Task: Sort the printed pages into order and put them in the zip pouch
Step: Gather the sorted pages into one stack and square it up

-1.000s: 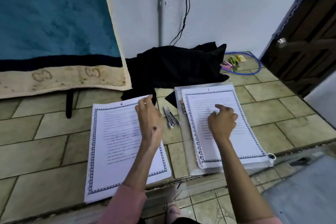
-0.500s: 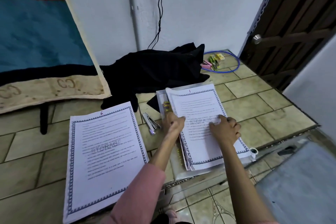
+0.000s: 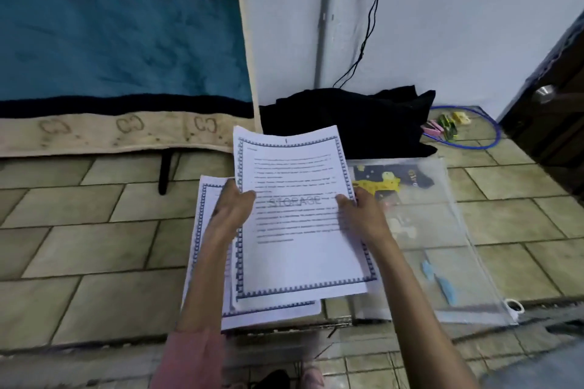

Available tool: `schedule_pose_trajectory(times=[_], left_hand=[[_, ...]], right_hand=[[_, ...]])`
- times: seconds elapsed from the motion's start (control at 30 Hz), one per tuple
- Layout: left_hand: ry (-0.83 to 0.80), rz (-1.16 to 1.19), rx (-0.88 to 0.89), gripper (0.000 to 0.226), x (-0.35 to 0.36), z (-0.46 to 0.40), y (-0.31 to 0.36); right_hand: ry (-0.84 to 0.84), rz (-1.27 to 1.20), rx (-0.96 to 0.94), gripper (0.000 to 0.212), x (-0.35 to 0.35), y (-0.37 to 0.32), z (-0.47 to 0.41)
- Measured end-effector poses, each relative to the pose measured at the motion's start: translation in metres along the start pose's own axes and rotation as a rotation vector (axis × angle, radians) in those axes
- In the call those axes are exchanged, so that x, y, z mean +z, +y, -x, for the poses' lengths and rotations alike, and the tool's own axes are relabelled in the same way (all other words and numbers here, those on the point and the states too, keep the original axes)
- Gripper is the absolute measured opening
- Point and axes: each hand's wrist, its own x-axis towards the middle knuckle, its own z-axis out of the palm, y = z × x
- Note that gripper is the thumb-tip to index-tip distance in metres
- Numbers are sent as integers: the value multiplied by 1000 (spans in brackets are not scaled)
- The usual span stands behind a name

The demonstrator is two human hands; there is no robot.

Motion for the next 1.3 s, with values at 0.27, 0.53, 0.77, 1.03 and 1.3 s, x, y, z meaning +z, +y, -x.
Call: schedule_pose_trajectory(times=[0.27, 0.53, 0.77, 1.03, 1.3], left_hand=[[172, -259, -295, 85, -26, -3, -74], [-50, 21, -206, 50, -46, -5, -84], [-199, 426, -22, 59, -69, 18, -47], [321, 453, 309, 32, -47, 53, 5], [295, 405, 233, 24, -25, 43, -31]], right_hand=[[-1, 430, 86, 39, 93, 9, 16], [-77, 166, 250, 44, 85, 12, 11], [-92, -437, -11, 37, 55, -33, 22], [94, -487, -310, 22, 47, -88, 32], [100, -395, -104, 25, 70, -29, 39]])
